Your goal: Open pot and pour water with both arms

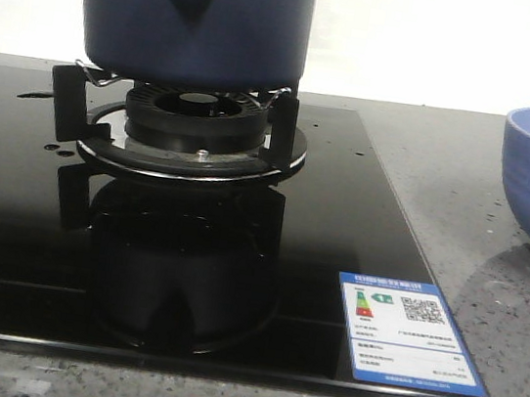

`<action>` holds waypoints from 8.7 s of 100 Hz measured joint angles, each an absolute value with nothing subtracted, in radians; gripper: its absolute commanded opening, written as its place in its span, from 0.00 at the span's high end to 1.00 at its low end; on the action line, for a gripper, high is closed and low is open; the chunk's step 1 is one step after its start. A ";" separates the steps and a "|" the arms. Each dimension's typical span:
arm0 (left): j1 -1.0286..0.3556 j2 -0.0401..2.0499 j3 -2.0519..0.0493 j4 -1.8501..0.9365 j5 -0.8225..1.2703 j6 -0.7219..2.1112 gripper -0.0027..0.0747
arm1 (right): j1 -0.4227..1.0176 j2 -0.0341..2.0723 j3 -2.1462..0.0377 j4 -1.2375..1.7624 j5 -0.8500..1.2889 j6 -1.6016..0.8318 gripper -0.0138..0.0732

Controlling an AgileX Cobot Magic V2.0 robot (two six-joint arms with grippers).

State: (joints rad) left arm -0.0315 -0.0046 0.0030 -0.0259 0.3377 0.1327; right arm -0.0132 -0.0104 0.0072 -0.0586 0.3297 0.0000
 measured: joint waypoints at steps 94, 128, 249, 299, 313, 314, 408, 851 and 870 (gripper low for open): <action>-0.032 -0.005 0.003 -0.051 0.311 0.132 0.99 | -0.013 -0.010 0.007 -0.081 0.169 0.000 0.91; -0.032 -0.005 0.003 -0.888 -0.036 0.130 0.99 | -0.013 -0.010 0.007 0.151 -0.261 0.000 0.91; -0.238 0.820 -0.640 -1.556 0.861 1.495 0.99 | -0.013 0.666 -0.691 0.966 1.142 -0.578 0.92; -0.238 0.990 -0.818 -1.584 0.681 1.615 0.26 | -0.013 0.666 -0.703 1.008 0.976 -0.719 0.07; -0.238 1.058 -0.847 -1.598 0.637 1.700 0.26 | -0.013 0.666 -0.703 1.008 0.949 -0.719 0.07; -0.238 1.063 -0.849 -1.598 0.634 1.706 0.26 | -0.013 0.666 -0.703 1.008 0.950 -0.719 0.07; -0.238 1.532 -1.094 -1.761 0.708 1.909 0.26 | -0.013 0.666 -0.703 1.010 0.938 -0.720 0.07; -0.132 0.682 -0.705 -1.520 0.373 1.491 0.63 | 0.290 1.882 -2.275 0.381 1.270 -0.034 0.91; -0.132 0.682 -0.705 -1.520 0.375 1.491 0.63 | 0.350 1.926 -2.276 0.252 1.203 -0.034 0.91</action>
State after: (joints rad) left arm -0.1321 0.6821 -0.7054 -1.5199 0.3754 1.4909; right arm 0.3496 1.9258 -2.2757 0.2524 1.2030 -0.0342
